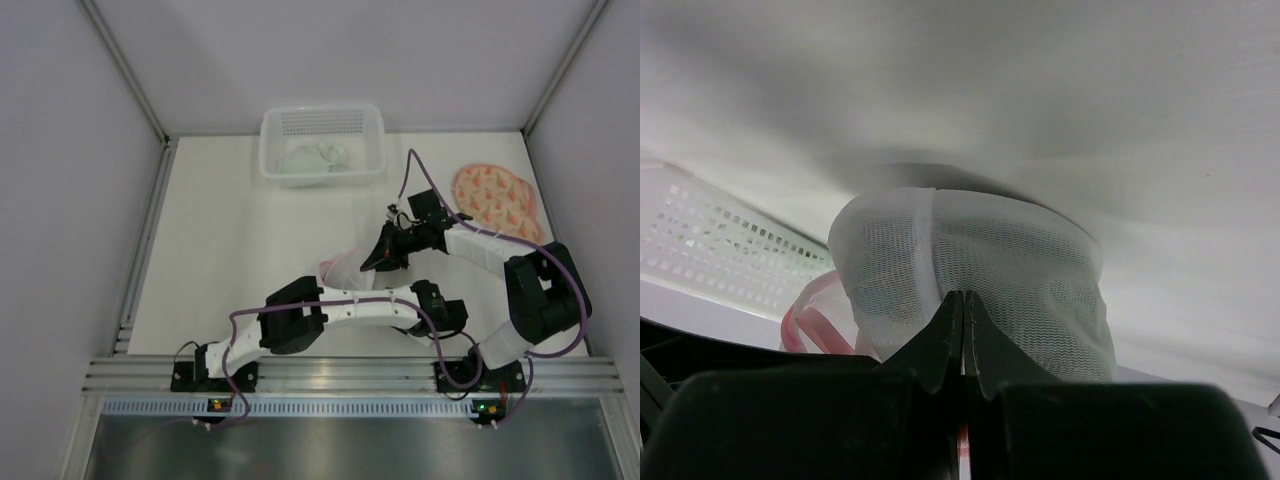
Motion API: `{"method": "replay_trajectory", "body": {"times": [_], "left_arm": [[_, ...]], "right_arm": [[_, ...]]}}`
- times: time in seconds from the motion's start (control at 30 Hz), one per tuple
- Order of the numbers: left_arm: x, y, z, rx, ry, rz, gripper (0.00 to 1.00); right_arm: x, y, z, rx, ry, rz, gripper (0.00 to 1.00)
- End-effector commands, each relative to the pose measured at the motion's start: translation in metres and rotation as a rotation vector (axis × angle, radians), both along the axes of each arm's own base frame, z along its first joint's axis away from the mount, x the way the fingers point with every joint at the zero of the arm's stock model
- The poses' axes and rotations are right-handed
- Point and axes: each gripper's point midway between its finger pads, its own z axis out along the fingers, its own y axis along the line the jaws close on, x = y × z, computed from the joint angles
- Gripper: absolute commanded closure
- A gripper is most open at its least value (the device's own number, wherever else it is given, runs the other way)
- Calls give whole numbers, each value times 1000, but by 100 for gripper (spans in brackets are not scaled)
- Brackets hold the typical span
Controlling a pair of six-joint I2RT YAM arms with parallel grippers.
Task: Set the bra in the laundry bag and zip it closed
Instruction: Zip the zipper on the laundry bag.
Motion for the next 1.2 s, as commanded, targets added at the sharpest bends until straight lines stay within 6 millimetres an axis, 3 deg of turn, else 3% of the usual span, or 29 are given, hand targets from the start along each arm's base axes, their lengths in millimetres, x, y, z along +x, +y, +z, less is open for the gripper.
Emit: {"method": "replay_trajectory", "body": {"times": [0.0, 0.2, 0.37, 0.7, 0.83, 0.93, 1.03, 1.13, 1.17], "left_arm": [[-33, 27, 17, 162, 64, -69, 100], [-38, 20, 22, 135, 75, -88, 100], [-45, 27, 22, 132, 83, -68, 100], [-90, 49, 28, 49, 211, 34, 100], [-93, 33, 43, -60, 229, 33, 100], [-89, 14, 54, -178, 227, 38, 100], [-70, -2, 61, -275, 194, 80, 100], [-36, -20, 78, -405, 114, 126, 100], [-24, -22, 85, -442, 93, 145, 100]], "right_arm": [[13, 7, 12, 26, -89, 19, 100], [10, 6, 12, 31, -96, 27, 100], [21, 2, 14, 30, -159, 51, 100], [47, -10, 20, 1, -222, 90, 100], [50, -9, 27, 6, -265, 106, 100], [54, -6, 44, 28, -311, 145, 100], [45, -9, 53, 22, -325, 214, 83], [36, -16, 63, 21, -346, 293, 62], [36, -20, 67, 25, -376, 308, 44]]}}
